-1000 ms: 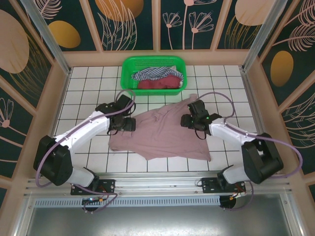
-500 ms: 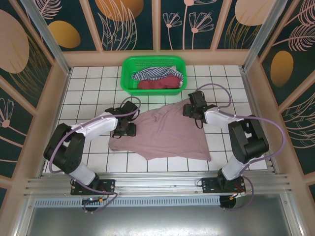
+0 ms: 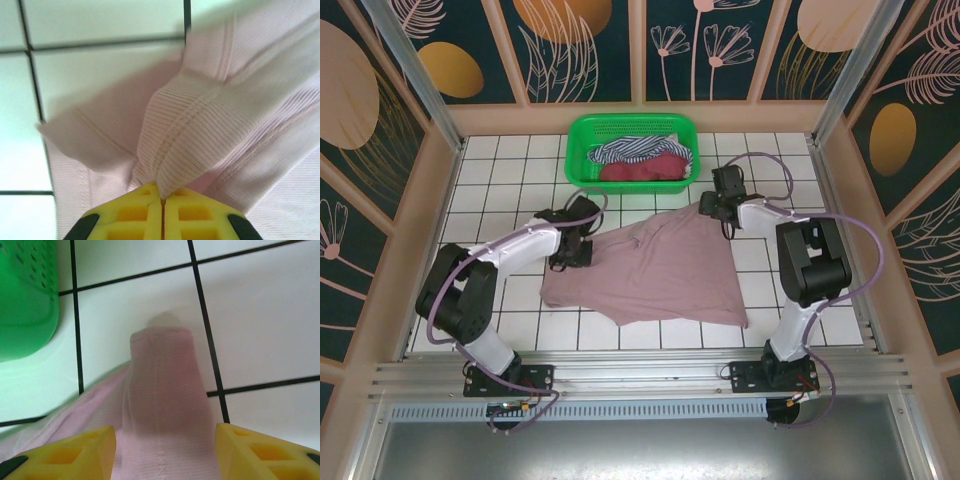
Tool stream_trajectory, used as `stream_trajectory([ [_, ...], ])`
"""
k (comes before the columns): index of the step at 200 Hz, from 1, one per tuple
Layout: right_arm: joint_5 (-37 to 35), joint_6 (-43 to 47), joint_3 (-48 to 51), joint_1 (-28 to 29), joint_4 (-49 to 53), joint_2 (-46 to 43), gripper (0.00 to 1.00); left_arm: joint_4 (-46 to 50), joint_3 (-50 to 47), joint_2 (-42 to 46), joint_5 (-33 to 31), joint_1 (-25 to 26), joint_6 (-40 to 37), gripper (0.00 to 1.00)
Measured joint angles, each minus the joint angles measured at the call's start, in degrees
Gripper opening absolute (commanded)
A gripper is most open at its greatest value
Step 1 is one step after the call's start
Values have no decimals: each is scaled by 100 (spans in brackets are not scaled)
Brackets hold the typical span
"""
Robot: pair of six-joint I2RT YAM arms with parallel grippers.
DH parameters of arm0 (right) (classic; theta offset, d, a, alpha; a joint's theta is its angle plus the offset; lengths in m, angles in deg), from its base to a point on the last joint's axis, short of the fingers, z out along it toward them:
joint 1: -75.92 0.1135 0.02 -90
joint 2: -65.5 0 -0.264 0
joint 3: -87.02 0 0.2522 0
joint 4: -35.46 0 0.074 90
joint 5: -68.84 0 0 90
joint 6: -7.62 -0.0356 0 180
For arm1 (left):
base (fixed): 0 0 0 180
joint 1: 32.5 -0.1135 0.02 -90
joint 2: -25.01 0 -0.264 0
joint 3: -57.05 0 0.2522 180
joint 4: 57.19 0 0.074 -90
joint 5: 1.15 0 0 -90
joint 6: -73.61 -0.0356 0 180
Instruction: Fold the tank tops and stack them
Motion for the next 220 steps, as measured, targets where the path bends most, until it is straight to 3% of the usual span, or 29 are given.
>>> stream_trajectory([
  [43, 48, 125, -577, -129, 17, 363, 57, 111, 686, -96, -151, -417, -308, 7],
  [89, 146, 238, -1121, -170, 299, 863, 56, 120, 1460, -927, -151, -820, -632, 7],
  [160, -24, 564, -1899, -208, 739, 1617, 44, 120, 2061, -1425, -153, -1115, -1010, 8],
  [220, -225, 970, -1631, -358, 868, 1460, 38, 125, 2170, -1580, -188, -1290, -1228, 6],
])
